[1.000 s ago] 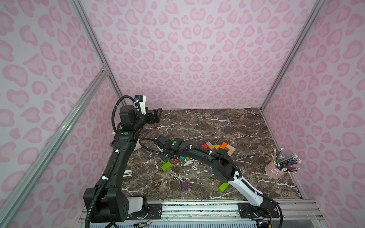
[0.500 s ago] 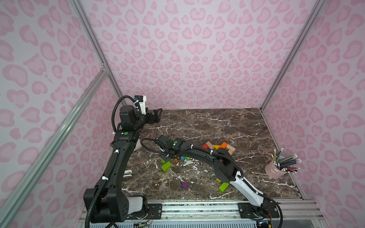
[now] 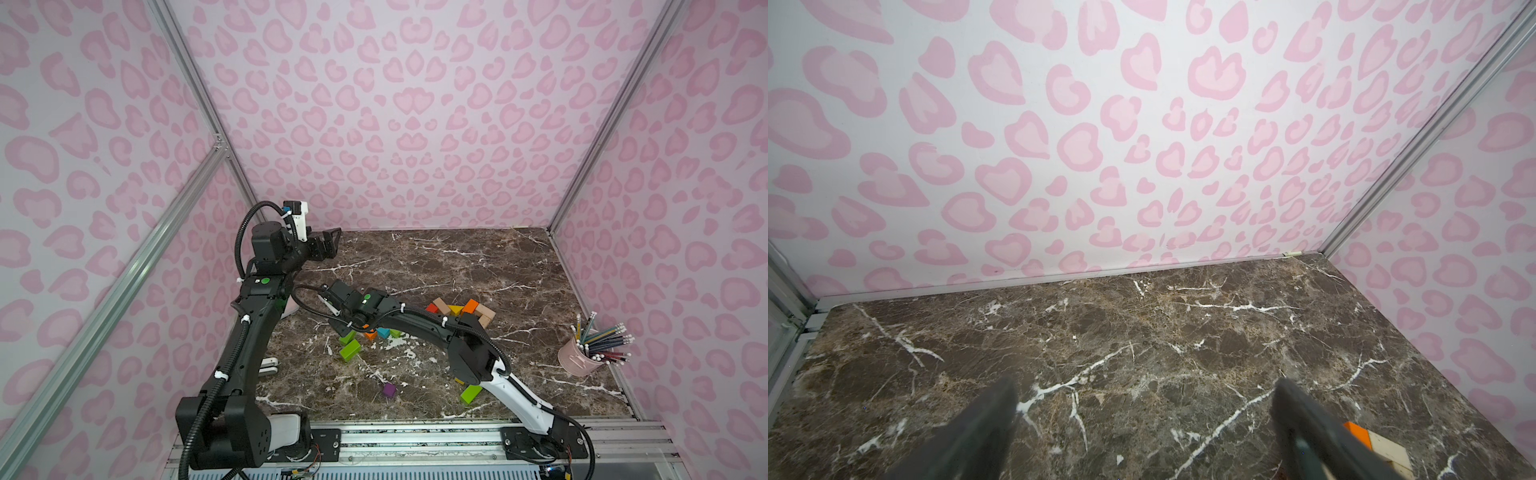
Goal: Assemble a heart with building blocks
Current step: Assemble the building block at the center of the board.
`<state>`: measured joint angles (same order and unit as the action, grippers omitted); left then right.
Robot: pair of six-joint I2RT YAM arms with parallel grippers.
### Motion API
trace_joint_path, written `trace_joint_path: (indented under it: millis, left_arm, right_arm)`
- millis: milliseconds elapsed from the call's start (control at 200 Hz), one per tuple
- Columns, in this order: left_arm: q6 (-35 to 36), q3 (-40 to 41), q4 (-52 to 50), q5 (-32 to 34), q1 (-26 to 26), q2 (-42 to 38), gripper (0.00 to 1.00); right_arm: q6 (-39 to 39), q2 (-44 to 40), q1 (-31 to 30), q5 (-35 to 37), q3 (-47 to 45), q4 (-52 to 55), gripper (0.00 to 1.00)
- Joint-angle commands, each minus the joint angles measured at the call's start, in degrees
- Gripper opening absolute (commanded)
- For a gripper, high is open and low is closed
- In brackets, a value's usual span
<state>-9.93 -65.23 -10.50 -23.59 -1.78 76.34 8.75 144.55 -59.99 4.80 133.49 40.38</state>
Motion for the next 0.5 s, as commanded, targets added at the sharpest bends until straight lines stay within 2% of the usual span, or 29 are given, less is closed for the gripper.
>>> trace_joint_path:
  millis: [0,495]
  left_arm:
    - [0.4,0.0,1.7,-0.1,-0.1,-0.3,0.98]
    - [0.3,0.1,1.8,-0.3,-0.1,-0.1,0.98]
  right_arm:
    - [0.6,0.6,0.0,0.2,1.2,0.2,0.21]
    - [0.0,2.2,0.0,1.9,1.6,1.5,0.20]
